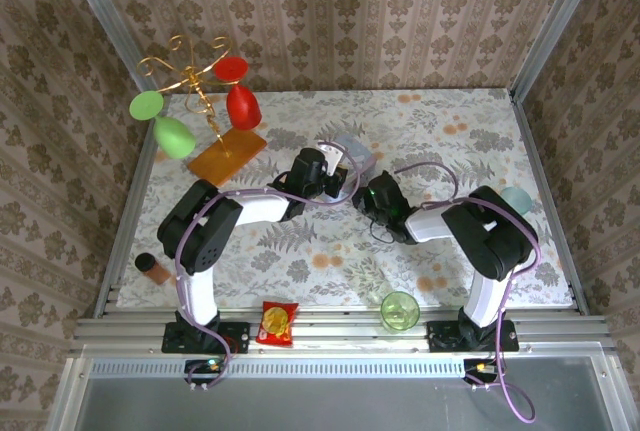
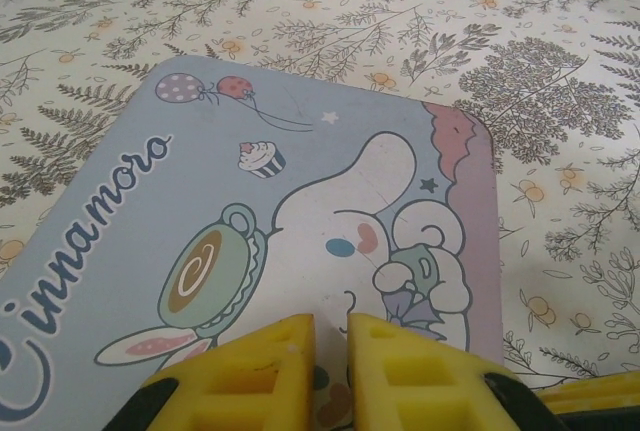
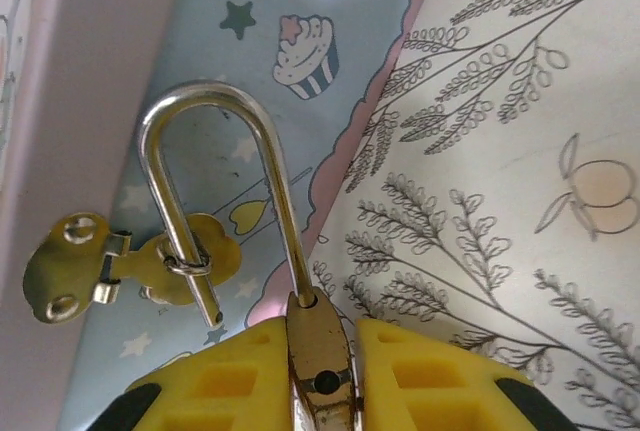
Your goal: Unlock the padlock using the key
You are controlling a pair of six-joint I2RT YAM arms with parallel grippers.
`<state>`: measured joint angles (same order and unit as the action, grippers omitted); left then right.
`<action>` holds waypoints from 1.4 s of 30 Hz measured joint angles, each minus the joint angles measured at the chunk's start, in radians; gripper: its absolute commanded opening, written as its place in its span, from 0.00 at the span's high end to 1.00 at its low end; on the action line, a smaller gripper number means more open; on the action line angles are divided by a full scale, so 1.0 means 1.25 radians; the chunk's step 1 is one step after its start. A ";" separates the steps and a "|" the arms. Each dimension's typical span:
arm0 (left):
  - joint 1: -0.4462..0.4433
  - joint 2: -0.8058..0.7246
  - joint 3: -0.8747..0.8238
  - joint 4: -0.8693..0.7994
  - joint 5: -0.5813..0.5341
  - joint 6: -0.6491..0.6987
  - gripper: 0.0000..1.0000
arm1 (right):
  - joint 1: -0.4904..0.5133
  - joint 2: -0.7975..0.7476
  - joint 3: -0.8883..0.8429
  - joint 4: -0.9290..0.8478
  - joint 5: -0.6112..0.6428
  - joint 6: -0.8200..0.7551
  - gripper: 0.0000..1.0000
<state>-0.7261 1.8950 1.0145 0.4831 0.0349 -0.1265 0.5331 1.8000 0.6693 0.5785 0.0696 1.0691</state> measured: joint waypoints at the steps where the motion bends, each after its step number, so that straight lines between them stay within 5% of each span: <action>1: 0.000 0.000 0.000 0.000 0.003 0.000 0.84 | -0.005 0.000 -0.013 0.025 -0.010 -0.007 0.83; 17: 0.000 0.002 -0.001 0.002 0.005 0.005 0.84 | -0.071 0.000 -0.058 0.141 -0.131 -0.093 1.00; 34: -0.005 -0.002 0.055 -0.110 0.002 0.054 0.78 | -0.174 -0.082 -0.076 0.036 -0.314 -0.163 1.00; 42: -0.036 -0.016 0.054 -0.140 -0.054 0.090 0.46 | -0.173 0.039 -0.086 0.224 -0.337 -0.058 1.00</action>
<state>-0.7708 1.8751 1.0824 0.3084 -0.0330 -0.0135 0.3172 1.8488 0.5621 0.8589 -0.3515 0.9966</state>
